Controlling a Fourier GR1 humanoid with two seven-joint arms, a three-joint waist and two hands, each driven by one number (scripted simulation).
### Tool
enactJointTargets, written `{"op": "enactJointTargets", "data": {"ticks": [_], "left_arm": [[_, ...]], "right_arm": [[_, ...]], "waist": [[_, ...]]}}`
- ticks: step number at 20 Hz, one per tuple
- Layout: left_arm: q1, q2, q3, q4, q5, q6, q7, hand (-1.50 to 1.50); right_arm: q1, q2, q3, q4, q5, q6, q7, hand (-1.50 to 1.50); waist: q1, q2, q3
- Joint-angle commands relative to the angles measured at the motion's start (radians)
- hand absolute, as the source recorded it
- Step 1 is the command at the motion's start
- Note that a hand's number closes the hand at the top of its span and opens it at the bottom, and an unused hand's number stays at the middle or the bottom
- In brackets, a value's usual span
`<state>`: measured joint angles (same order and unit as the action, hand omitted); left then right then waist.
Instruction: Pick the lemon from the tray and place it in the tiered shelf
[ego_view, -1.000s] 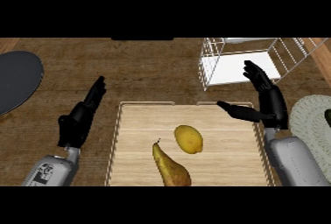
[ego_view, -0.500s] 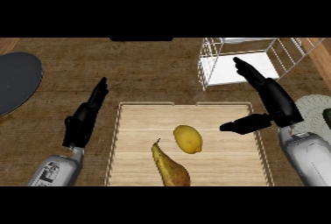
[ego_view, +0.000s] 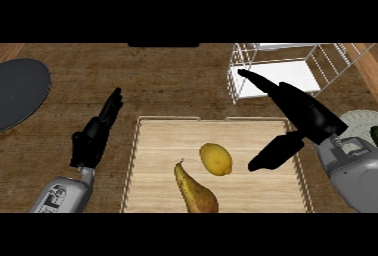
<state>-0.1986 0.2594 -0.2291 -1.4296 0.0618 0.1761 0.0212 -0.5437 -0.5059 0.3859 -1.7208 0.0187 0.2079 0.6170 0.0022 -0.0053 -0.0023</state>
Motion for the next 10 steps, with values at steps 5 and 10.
{"op": "enactJointTargets", "data": {"ticks": [5,10], "left_arm": [[0.001,-0.001,0.012,0.01,-0.006,-0.026,-0.018,0.0],[0.04,-0.008,0.025,-0.054,-0.015,-0.033,0.034,0.0]], "right_arm": [[-0.123,0.01,0.148,-0.159,0.03,0.174,0.393,-1.5],[-0.102,0.045,0.095,-0.245,0.005,0.231,0.492,-1.5]], "waist": [[-0.004,0.0,0.001],[-0.002,0.002,0.002]]}}
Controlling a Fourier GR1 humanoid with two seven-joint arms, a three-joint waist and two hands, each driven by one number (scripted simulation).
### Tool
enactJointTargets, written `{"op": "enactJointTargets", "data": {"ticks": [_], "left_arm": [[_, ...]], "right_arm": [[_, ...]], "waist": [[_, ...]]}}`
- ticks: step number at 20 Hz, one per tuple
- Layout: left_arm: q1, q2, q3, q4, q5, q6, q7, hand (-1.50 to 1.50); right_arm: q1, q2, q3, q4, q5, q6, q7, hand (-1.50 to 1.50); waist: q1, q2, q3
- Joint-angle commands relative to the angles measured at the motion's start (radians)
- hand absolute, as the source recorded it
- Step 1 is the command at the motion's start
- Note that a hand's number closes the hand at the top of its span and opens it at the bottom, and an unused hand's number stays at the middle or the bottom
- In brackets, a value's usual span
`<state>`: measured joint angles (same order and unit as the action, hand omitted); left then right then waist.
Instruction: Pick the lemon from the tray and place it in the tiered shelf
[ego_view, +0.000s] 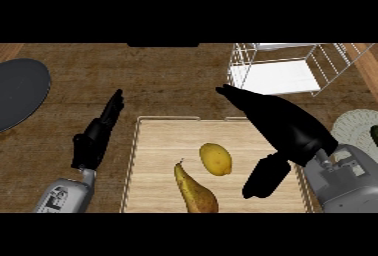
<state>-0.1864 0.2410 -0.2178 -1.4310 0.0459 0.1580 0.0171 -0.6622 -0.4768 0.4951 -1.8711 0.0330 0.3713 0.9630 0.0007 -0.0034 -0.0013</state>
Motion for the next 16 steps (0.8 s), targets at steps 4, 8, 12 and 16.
{"op": "enactJointTargets", "data": {"ticks": [4,8,12,16], "left_arm": [[0.003,-0.006,0.03,0.015,-0.027,-0.03,-0.026,0.0],[0.031,0.006,0.056,0.023,-0.016,-0.062,-0.053,0.0],[0.014,-0.043,0.025,0.009,-0.05,-0.032,-0.021,0.0],[0.006,-0.028,0.047,-0.041,-0.048,-0.046,0.039,0.0]], "right_arm": [[0.054,0.084,0.038,-0.114,0.091,0.025,0.151,-1.5],[-0.01,0.156,0.051,-0.04,0.128,0.032,0.172,-1.5],[0.02,0.169,0.078,-0.036,0.204,0.019,0.17,-1.5],[0.018,0.186,0.035,-0.088,0.168,0.083,0.233,-1.5]], "waist": [[-0.003,0.002,0.001],[0.003,0.003,0.0],[0.001,0.002,0.001],[-0.002,0.0,0.001]]}}
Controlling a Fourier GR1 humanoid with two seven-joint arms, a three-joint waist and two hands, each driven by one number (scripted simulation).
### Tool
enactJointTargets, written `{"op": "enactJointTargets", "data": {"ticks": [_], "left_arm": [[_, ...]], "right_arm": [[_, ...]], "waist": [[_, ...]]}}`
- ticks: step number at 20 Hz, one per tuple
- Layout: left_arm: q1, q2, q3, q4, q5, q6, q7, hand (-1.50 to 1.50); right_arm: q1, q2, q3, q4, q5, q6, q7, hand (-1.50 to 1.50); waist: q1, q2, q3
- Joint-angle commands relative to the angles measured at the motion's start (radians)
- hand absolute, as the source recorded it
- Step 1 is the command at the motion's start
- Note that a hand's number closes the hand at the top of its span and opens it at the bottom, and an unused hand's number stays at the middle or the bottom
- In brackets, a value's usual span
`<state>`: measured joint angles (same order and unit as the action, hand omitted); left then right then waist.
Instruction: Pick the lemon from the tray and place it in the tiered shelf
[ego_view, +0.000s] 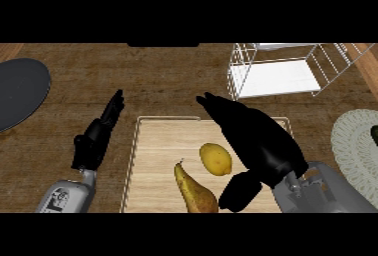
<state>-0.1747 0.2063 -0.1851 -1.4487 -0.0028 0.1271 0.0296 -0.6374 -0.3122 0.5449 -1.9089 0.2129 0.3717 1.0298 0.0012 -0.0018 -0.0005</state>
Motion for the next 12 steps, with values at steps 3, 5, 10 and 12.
{"op": "enactJointTargets", "data": {"ticks": [3,5,10,12], "left_arm": [[-0.009,-0.009,0.049,0.063,0.005,-0.021,-0.056,0.0],[0.016,0.0,0.029,-0.018,-0.005,-0.03,0.009,0.0],[-0.013,-0.006,0.052,0.009,-0.007,-0.045,0.001,0.0],[-0.001,0.017,0.073,-0.013,0.01,-0.069,0.029,0.0]], "right_arm": [[0.04,0.055,0.026,-0.004,0.052,0.056,0.102,-1.5],[0.049,0.093,0.046,-0.044,0.077,0.054,0.156,-1.5],[0.067,0.128,0.075,0.017,0.162,0.053,0.12,-1.5],[0.102,0.098,0.031,0.015,0.155,0.065,0.076,-1.5]], "waist": [[-0.003,0.001,0.0],[-0.001,-0.001,0.0],[-0.001,0.0,0.0],[0.0,0.0,0.0]]}}
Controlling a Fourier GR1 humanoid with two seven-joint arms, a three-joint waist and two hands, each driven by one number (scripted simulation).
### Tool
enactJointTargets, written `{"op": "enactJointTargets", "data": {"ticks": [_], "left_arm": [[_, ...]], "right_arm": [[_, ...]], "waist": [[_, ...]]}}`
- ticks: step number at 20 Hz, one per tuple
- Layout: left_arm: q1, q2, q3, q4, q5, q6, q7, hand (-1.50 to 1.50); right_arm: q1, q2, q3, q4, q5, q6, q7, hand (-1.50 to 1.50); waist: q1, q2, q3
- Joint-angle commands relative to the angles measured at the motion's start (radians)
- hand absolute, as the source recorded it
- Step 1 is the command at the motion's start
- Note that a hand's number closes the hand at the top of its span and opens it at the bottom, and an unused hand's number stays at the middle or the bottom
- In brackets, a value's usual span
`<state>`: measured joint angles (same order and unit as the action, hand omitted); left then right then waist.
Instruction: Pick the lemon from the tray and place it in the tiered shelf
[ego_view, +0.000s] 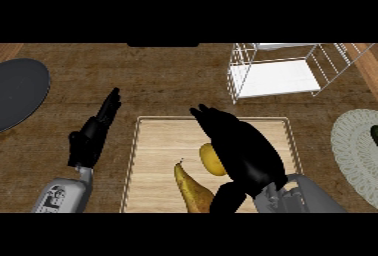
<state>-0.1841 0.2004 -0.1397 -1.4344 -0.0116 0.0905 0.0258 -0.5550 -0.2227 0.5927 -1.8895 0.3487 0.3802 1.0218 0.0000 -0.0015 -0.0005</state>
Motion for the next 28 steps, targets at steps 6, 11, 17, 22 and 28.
{"op": "enactJointTargets", "data": {"ticks": [6,11,17,22,28], "left_arm": [[-0.025,-0.029,0.012,0.011,-0.015,-0.013,0.028,0.0],[0.032,-0.033,0.005,0.018,-0.041,-0.023,-0.038,0.0],[0.0,-0.063,0.016,0.021,-0.066,0.001,-0.005,0.0],[0.035,-0.033,0.052,-0.068,-0.032,-0.062,0.024,0.0],[0.072,-0.078,0.029,-0.051,-0.088,-0.037,-0.014,0.0]], "right_arm": [[0.033,0.06,0.02,0.035,0.078,0.084,0.095,-1.5],[0.017,0.072,-0.011,0.119,0.117,0.093,0.034,-1.5],[0.069,0.082,-0.007,0.166,0.207,0.087,-0.052,-1.5],[0.1,0.096,-0.064,0.156,0.244,0.142,-0.08,-1.5],[0.136,0.131,-0.07,0.287,0.359,0.083,-0.226,-1.5]], "waist": [[-0.002,0.0,0.0],[0.003,0.001,0.0],[0.001,0.002,0.0],[0.002,0.001,0.0],[0.004,0.001,0.0]]}}
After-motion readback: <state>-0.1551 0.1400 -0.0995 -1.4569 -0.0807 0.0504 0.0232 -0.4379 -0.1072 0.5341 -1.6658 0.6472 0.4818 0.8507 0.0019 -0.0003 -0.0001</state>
